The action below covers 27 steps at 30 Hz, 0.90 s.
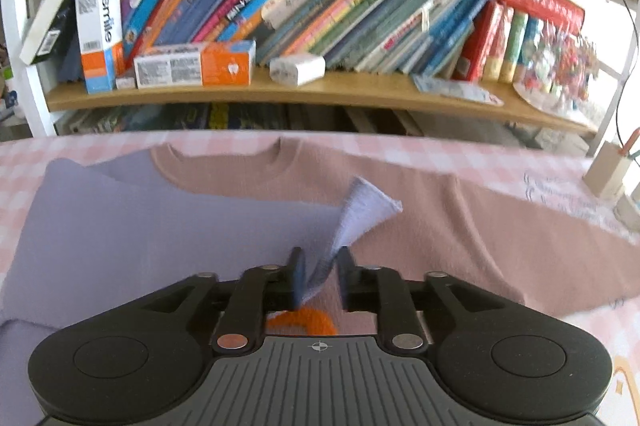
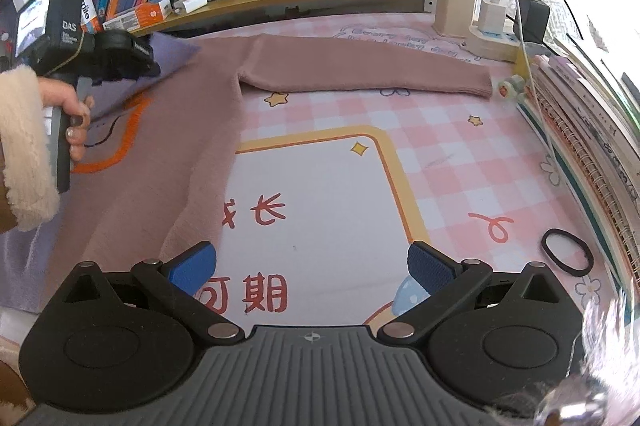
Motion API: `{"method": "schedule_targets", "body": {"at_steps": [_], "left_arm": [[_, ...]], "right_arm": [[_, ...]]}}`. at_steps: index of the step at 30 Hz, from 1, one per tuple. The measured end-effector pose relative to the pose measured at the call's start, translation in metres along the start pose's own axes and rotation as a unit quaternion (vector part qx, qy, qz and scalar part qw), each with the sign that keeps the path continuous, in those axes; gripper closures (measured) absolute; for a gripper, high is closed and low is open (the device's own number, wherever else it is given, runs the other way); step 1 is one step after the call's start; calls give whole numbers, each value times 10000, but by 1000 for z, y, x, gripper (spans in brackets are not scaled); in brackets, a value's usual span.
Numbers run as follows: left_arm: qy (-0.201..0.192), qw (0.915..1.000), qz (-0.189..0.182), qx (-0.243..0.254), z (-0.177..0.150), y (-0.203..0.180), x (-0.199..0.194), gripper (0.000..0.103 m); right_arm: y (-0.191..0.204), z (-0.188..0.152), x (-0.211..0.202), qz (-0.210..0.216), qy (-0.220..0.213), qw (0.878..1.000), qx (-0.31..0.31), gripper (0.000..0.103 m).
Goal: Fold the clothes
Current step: 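Lay the lavender sleeve on the sweater chest and open the left tool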
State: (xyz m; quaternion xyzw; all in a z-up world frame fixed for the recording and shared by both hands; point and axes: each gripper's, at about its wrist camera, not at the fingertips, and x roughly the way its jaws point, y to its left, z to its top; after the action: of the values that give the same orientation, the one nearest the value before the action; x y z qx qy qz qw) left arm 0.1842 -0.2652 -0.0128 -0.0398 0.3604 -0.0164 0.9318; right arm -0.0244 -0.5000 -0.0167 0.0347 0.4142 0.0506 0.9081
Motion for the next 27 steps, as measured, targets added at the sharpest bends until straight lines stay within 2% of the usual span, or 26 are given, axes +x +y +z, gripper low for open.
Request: {"method": "schedule_targets", "body": {"at_steps": [2, 4, 7, 9, 13, 17, 22, 27], "left_arm": [[-63, 10000, -41, 34, -2, 1, -9, 46], [-188, 9997, -115, 75, -4, 3, -23, 34], [-334, 9988, -321, 137, -8, 11, -51, 33], [-439, 9985, -263, 204, -13, 21, -70, 33], [-512, 9975, 368, 307, -30, 54, -103, 33], [-489, 9914, 1147, 395, -49, 94, -133, 33], [-195, 9827, 1835, -139, -82, 144, -158, 33], [93, 9726, 2167, -836, -103, 185, -162, 33]], "right_arm": [[0, 1, -1, 14, -37, 10000, -1, 0], [0, 3, -1, 47, -78, 10000, -2, 0], [3, 6, 1, 159, -127, 9998, -19, 0], [7, 10, 3, 258, -160, 9995, -57, 0], [19, 18, 9, 509, -192, 9983, -196, 0], [33, 24, 18, 761, -164, 9963, -364, 0], [46, 27, 30, 883, -14, 9950, -473, 0], [53, 24, 35, 821, 156, 9956, -430, 0]]}}
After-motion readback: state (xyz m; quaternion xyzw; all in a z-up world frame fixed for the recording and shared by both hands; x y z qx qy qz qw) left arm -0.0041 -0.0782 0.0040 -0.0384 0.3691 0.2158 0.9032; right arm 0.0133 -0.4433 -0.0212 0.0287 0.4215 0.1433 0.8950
